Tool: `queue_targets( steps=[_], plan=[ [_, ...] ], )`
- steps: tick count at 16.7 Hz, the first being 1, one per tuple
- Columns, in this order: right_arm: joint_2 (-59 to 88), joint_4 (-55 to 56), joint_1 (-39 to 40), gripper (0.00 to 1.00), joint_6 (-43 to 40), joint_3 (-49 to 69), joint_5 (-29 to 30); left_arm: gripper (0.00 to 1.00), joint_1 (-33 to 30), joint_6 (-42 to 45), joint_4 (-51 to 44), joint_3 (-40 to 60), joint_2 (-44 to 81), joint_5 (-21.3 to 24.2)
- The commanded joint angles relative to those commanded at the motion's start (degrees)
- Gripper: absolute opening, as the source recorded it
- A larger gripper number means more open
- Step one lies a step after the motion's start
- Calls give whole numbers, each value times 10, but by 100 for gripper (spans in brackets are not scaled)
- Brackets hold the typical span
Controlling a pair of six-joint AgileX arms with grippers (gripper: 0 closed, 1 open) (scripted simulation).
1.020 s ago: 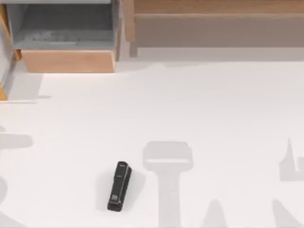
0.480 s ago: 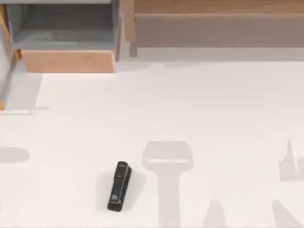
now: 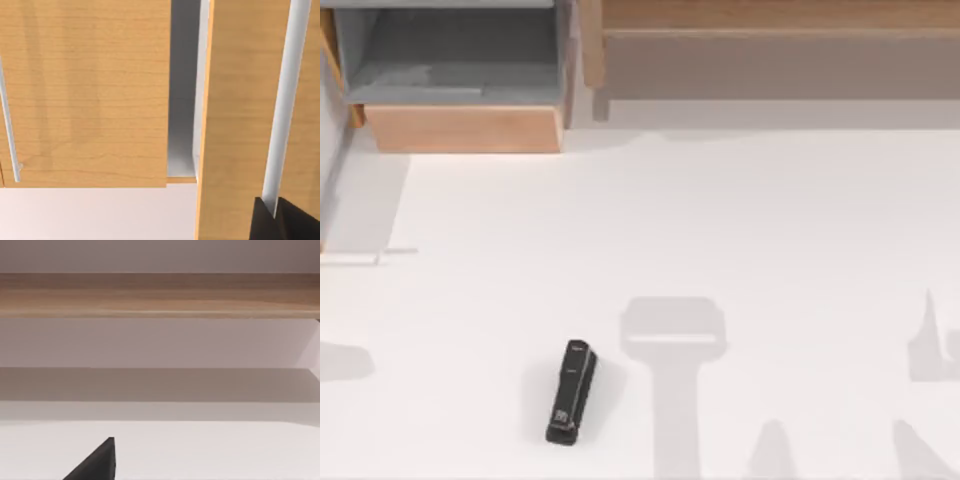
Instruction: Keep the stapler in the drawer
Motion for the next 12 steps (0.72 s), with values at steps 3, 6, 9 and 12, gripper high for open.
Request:
queue_targets(
  steps=[3,6,9,12],
  plan=[
    [0,0,0,100,0,0,0,23,0,0,0,0,0,0],
    [0,0,0,100,0,0,0,45,0,0,0,0,0,0],
    [0,0,0,100,0,0,0,68,0,0,0,0,0,0],
    [0,0,0,100,0,0,0,90,0,0,0,0,0,0]
  ],
)
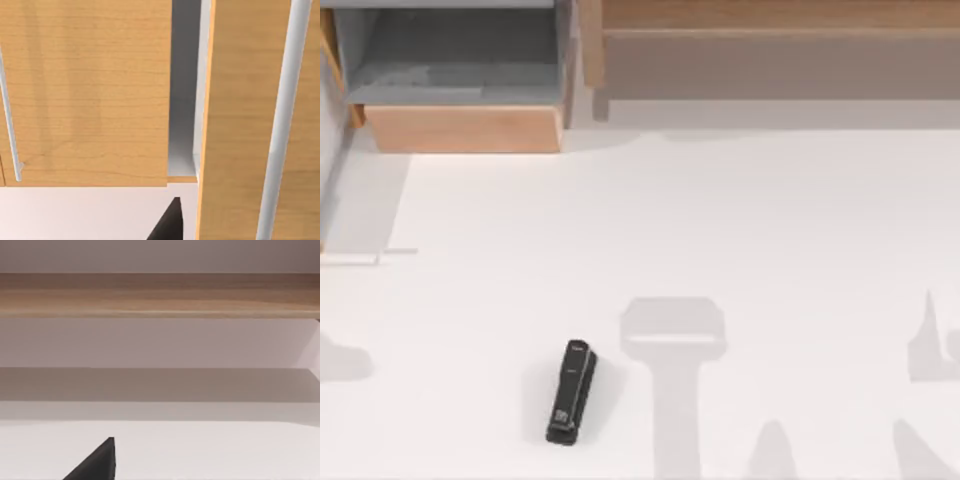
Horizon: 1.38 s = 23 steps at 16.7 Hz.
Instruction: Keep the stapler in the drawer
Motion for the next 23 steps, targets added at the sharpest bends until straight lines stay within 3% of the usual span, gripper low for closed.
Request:
queue_targets(
  steps=[2,11,16,23],
  plan=[
    [0,0,0,100,0,0,0,100,0,0,0,0,0,0],
    [0,0,0,100,0,0,0,100,1,0,1,-1,-1,1],
    [0,0,0,100,0,0,0,100,28,2,21,-34,-13,28],
    [0,0,0,100,0,0,0,100,3,-22,13,-42,-23,23]
  ],
)
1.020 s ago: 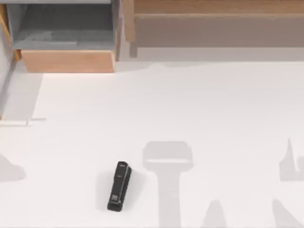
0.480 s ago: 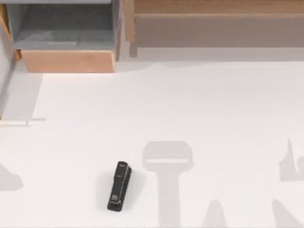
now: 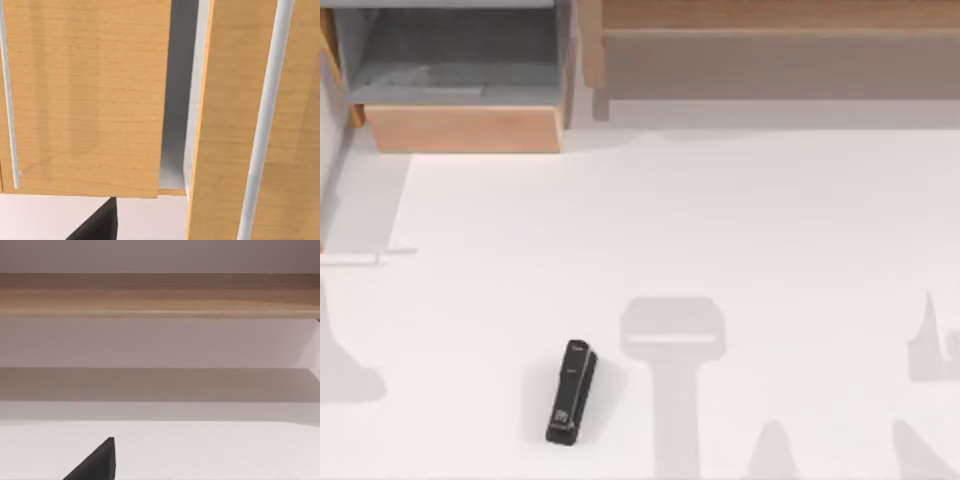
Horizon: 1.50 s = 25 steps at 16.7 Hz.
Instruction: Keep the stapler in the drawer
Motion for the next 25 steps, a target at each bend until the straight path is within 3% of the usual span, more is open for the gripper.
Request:
queue_targets(
  steps=[5,12,19,25],
  plan=[
    [0,0,0,100,0,0,0,100,-118,-133,-57,-37,-60,-33],
    [0,0,0,100,0,0,0,100,-367,-439,-245,-25,-136,-138],
    [0,0,0,100,0,0,0,100,-595,-769,-574,66,-182,-283],
    [0,0,0,100,0,0,0,100,-735,-1004,-918,180,-199,-392]
  ],
)
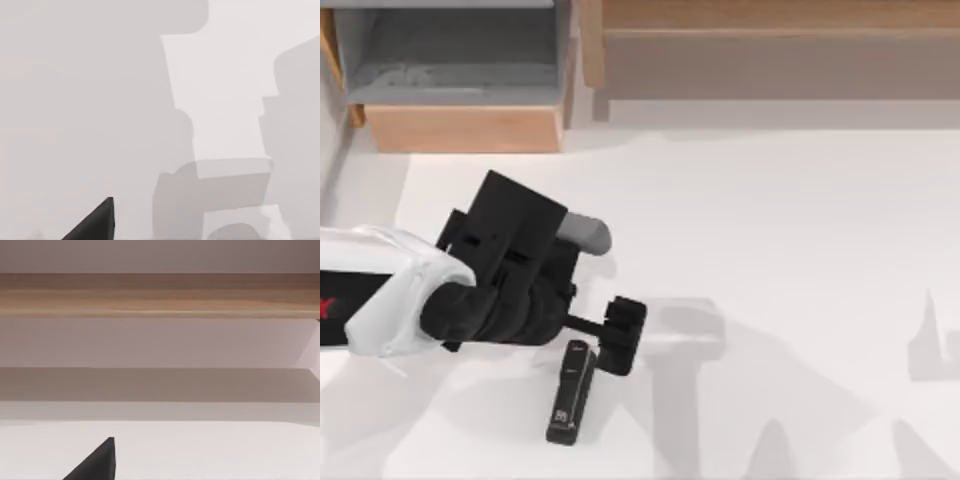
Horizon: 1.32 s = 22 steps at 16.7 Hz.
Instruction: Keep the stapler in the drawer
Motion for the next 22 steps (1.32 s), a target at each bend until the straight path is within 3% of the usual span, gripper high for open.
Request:
queue_targets(
  steps=[5,9,17,22],
  plan=[
    [0,0,0,100,0,0,0,100,-70,-140,-268,95,-12,-66],
    [0,0,0,100,0,0,0,100,-102,-202,-394,155,-19,-100],
    [0,0,0,100,0,0,0,100,-107,-215,-429,172,-21,-109],
    [0,0,0,100,0,0,0,100,-103,-209,-373,151,10,-108]
  ],
)
